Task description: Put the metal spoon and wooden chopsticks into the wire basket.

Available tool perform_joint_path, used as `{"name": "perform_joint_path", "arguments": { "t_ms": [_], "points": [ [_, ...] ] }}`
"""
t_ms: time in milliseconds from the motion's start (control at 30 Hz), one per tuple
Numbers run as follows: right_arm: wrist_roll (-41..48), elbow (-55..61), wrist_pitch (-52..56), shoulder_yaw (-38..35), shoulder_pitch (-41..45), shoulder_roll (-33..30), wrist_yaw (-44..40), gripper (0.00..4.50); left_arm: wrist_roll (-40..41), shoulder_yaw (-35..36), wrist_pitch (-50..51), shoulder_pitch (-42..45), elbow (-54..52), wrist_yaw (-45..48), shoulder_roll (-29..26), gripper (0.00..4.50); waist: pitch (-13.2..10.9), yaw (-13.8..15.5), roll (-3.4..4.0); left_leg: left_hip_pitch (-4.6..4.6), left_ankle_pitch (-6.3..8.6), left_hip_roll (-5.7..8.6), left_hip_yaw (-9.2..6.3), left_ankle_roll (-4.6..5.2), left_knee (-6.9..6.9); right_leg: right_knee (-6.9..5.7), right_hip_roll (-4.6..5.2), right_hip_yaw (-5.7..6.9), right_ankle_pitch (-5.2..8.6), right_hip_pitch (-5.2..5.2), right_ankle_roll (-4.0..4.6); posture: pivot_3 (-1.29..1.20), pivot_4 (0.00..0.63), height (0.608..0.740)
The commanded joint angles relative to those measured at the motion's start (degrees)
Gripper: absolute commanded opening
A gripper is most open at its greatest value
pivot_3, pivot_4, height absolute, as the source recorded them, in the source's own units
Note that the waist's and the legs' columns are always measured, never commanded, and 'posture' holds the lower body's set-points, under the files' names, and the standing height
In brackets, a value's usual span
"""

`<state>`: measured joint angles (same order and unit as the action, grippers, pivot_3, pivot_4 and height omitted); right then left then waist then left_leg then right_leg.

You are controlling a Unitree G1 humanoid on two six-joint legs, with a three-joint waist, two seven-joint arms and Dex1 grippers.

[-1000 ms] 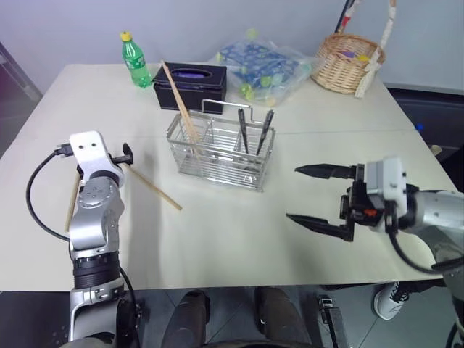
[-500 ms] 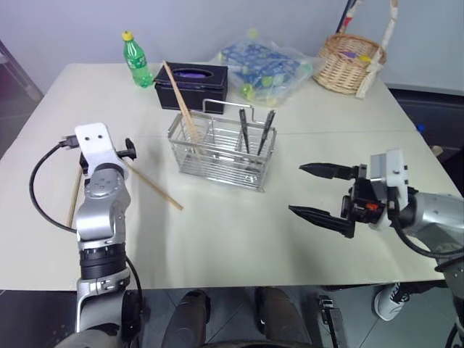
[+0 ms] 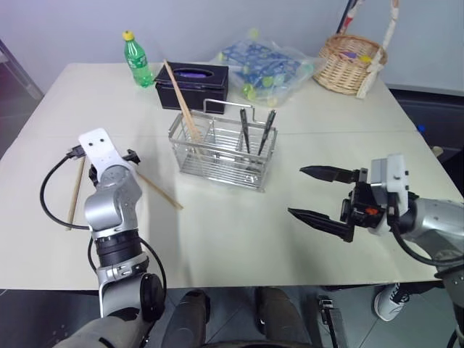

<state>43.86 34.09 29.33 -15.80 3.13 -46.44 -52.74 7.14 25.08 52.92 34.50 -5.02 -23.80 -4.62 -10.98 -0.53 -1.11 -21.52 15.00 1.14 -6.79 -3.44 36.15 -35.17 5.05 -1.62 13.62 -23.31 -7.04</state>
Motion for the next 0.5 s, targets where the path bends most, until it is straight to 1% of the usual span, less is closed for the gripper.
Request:
{"name": "perform_joint_path", "arguments": {
  "t_ms": [33, 200, 300, 500],
  "points": [
    [-0.1, 1.6, -1.4, 0.0, 0.3, 0.4, 0.2, 4.44, 1.0, 0.9, 2.2, 1.6, -4.1, -1.0, 1.7, 4.50, 0.0, 0.0, 0.00, 0.00, 0.00, 0.00, 0.00, 0.00, 0.00, 0.00, 0.00, 0.00, 0.00, 0.00, 0.00, 0.00, 0.150, 0.740],
    [-0.6, 1.6, -1.7, 1.0, 0.5, 1.0, 0.6, 4.44, 2.6, 3.9, 9.3, 3.6, -6.4, -3.2, 5.6, 4.50, 0.0, 0.0, -0.03, 0.00, 0.00, 0.00, 0.00, -0.01, 0.01, 0.00, 0.00, 0.00, 0.00, 0.00, 0.00, 0.00, 0.150, 0.740],
    [-0.9, 1.4, -2.1, 1.4, 0.6, 1.1, 0.7, 4.44, 2.3, 4.8, 13.5, 4.6, -7.6, -4.3, 6.6, 4.50, 0.0, 0.0, -0.04, 0.00, 0.00, 0.00, 0.00, -0.01, 0.01, 0.00, -0.01, 0.00, 0.00, 0.00, 0.00, 0.00, 0.150, 0.740],
    [-1.6, 1.0, -2.8, 2.5, 0.9, 1.6, 1.1, 4.44, 1.0, 9.2, 20.1, 7.6, -9.6, -7.7, 9.0, 4.50, 0.0, 0.0, -0.08, 0.00, -0.01, 0.00, 0.00, -0.02, 0.02, 0.00, -0.01, 0.00, 0.00, 0.01, -0.01, 0.00, 0.150, 0.740]
  ]
}}
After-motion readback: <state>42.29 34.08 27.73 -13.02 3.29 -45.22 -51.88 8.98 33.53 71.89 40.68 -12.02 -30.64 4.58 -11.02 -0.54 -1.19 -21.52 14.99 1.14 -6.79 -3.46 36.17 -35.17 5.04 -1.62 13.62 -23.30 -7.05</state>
